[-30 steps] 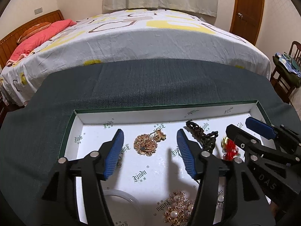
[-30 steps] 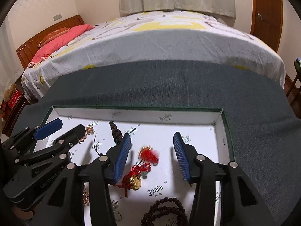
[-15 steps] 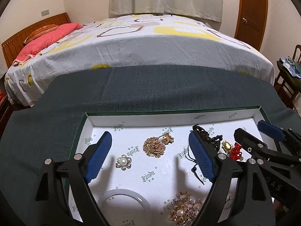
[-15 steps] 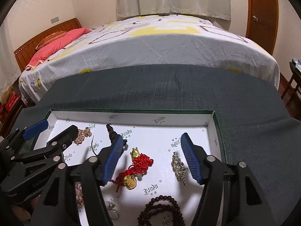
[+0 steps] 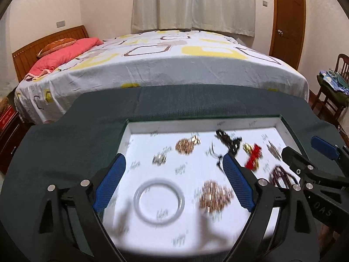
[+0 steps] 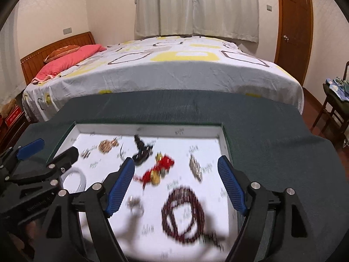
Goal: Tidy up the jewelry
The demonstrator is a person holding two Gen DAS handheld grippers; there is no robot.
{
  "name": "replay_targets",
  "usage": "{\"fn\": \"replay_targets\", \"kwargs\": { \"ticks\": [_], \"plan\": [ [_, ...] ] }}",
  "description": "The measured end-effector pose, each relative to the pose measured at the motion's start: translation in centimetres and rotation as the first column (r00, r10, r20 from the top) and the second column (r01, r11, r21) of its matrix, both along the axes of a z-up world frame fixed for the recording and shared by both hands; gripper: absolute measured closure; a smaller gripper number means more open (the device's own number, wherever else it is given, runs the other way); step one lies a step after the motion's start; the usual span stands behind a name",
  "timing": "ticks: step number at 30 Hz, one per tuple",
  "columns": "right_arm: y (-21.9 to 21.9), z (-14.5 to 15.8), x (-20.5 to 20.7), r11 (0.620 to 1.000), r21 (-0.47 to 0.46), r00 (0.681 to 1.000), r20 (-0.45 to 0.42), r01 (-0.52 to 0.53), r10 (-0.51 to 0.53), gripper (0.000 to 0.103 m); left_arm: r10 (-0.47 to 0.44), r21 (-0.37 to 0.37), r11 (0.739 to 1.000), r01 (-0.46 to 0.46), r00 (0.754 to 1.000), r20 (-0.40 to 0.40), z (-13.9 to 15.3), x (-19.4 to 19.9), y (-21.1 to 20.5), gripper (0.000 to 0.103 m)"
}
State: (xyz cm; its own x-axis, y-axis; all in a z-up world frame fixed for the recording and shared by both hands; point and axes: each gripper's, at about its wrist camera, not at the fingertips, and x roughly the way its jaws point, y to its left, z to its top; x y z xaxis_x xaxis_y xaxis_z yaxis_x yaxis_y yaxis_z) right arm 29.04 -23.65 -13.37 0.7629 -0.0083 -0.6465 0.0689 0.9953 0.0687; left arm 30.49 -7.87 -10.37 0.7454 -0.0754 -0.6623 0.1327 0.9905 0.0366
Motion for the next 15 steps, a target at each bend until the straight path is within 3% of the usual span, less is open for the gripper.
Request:
{"fn": "replay_targets", "kwargs": {
  "ticks": [7,15],
  "plan": [
    [-0.1,2.3,-6.4,1.000,0.024,1.000,0.030,0.003,-0.003,0.027,0.038,-0.022,0.999,-0.037,0.999,0.024,2.9,-6.8,2.4,0.013],
    [0.7,7.5,-14.2,1.000,-0.007,0.991,0.129,-0.022,0.023,0.024,0.069,-0.058,0.996,-0.065,0.995,0.077,7.6,-14.6,4.7,0.012]
  ]
}}
